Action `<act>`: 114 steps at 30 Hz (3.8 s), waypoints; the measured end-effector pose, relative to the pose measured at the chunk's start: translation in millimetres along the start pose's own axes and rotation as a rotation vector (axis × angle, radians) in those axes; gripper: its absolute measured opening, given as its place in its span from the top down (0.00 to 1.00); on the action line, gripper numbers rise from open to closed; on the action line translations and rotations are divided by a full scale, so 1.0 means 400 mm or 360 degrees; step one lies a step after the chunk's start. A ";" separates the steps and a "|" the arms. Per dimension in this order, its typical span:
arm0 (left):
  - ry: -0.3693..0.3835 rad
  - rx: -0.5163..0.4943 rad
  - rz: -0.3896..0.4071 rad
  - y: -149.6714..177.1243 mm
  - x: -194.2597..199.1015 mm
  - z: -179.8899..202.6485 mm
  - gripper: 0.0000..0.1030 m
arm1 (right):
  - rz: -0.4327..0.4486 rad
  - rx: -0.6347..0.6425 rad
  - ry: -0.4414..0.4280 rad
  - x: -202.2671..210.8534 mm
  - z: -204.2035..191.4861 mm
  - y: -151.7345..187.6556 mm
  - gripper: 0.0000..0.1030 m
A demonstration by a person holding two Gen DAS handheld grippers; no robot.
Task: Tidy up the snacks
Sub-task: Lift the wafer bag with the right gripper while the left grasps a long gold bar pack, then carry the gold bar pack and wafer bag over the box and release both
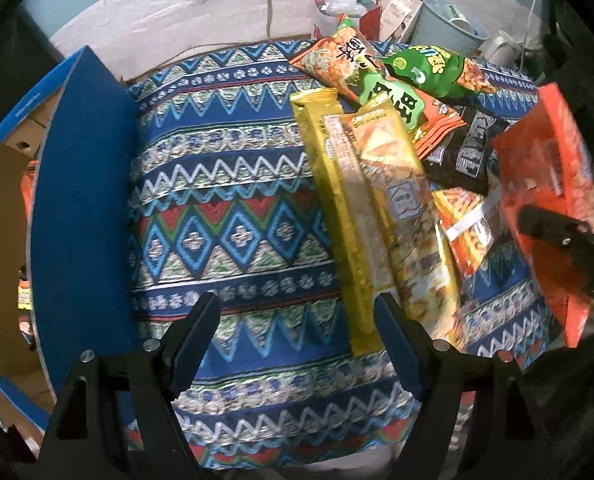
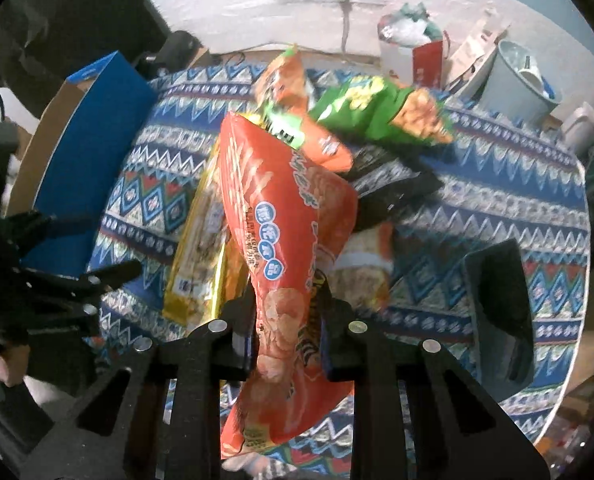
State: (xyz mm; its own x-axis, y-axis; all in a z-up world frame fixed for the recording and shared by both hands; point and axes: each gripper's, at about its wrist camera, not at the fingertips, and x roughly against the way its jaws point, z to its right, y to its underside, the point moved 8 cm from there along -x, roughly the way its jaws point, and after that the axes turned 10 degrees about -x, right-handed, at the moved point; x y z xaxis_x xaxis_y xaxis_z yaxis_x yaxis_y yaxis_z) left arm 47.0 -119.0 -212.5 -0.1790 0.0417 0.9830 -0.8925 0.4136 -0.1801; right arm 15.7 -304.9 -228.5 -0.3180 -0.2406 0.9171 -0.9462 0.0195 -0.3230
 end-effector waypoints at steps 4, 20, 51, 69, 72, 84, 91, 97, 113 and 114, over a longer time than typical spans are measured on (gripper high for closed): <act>-0.0044 0.0018 -0.0028 -0.026 -0.021 0.016 0.22 | 0.0022 0.0009 0.0024 0.013 0.022 -0.047 0.78; -0.0059 0.0162 -0.0015 -0.068 -0.138 -0.057 0.22 | 0.0028 -0.0081 -0.0052 -0.028 0.080 -0.094 0.78; 0.0052 0.0307 0.0022 -0.131 -0.145 0.049 0.16 | 0.0035 -0.0088 -0.0099 -0.033 0.057 -0.097 0.78; 0.0027 0.0168 0.0046 -0.128 -0.147 0.050 0.72 | 0.0020 -0.0038 -0.0066 -0.051 0.044 -0.080 0.78; 0.0017 0.0145 0.0048 -0.112 -0.131 0.033 0.72 | 0.0030 -0.0029 -0.0065 -0.046 0.035 -0.077 0.78; -0.0058 0.0072 0.0241 -0.063 0.023 -0.053 0.72 | 0.0091 0.0024 -0.0103 -0.011 -0.030 -0.085 0.78; -0.0067 0.0063 0.0367 -0.052 0.096 -0.071 0.72 | 0.0135 0.0073 -0.0136 0.011 -0.088 -0.094 0.78; -0.0063 0.0100 0.0453 -0.037 0.151 -0.104 0.72 | 0.0171 0.0117 -0.0178 0.031 -0.149 -0.102 0.78; -0.0086 0.0260 0.0727 0.019 0.343 -0.277 0.72 | 0.0252 0.0253 -0.0285 0.052 -0.369 -0.165 0.78; -0.0088 0.0274 0.0734 0.024 0.348 -0.290 0.72 | 0.0251 0.0260 -0.0289 0.048 -0.383 -0.170 0.78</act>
State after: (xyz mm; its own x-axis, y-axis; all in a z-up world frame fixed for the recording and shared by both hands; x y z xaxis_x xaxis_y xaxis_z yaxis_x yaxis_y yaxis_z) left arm 61.4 -3.6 -73.0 -0.5888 0.1345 0.7970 -0.7698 0.2072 -0.6037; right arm 64.7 -162.0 -152.9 -0.4305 -0.4169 0.8006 -0.8592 -0.0825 -0.5049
